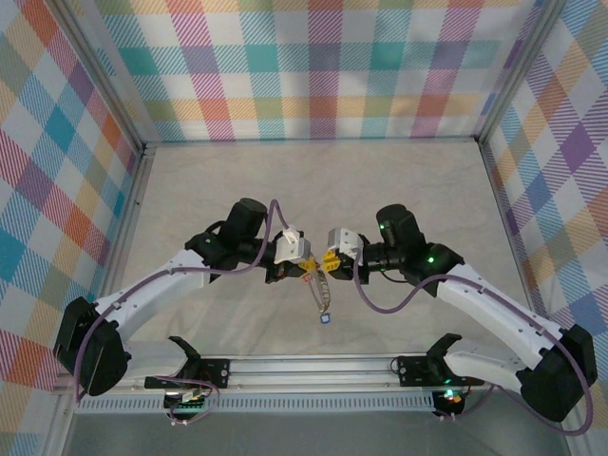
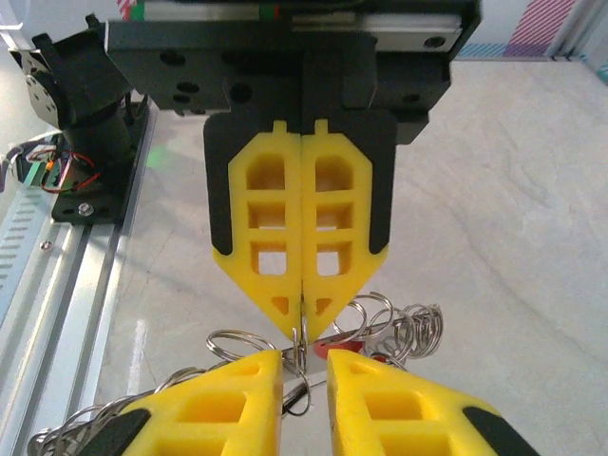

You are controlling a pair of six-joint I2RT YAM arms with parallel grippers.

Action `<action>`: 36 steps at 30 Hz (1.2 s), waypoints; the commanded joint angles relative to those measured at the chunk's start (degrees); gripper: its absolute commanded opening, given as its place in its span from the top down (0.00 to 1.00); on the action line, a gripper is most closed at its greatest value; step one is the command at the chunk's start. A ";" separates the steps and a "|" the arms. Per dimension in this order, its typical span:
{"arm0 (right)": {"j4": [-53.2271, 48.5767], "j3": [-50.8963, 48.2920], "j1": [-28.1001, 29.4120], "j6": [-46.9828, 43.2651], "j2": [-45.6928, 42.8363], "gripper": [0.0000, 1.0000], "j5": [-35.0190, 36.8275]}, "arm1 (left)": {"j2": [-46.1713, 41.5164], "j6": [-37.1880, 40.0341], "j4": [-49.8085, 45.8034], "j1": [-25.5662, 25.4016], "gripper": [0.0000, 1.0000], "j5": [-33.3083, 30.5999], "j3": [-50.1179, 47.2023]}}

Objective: Put the keys on the keyring

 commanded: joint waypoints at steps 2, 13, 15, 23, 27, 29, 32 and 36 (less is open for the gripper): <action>1.34 -1.44 -0.60 0.53 -1.84 0.81 -3.61 | -2.41 -1.60 6.66 -0.32 1.00 3.52 -1.34; 2.14 -2.65 -0.60 0.41 -0.19 0.75 -7.37 | -3.83 -3.45 13.09 -0.25 1.00 7.95 -3.75; 2.29 -1.95 -0.60 0.08 0.66 0.79 -7.40 | -3.66 -3.62 13.70 -0.28 1.00 8.48 -3.79; 5.95 -0.74 -0.59 1.47 3.52 0.90 -8.95 | -2.83 -5.02 16.09 -0.30 1.00 9.82 -4.36; 10.50 -2.03 -0.51 3.68 2.97 0.83 -8.91 | -2.34 -5.34 15.82 -0.35 1.00 9.76 -4.07; 10.91 -2.11 -0.51 3.58 2.67 0.81 -9.23 | -2.35 -5.63 16.26 -0.35 1.00 9.27 -4.49; 9.08 -2.29 -0.51 2.14 1.73 0.80 -9.44 | -2.18 -6.17 16.82 -0.39 1.00 9.41 -4.64; 10.69 -4.58 -0.51 2.14 -1.18 0.85 -7.82 | -1.92 -6.00 16.34 -0.38 1.00 9.13 -4.50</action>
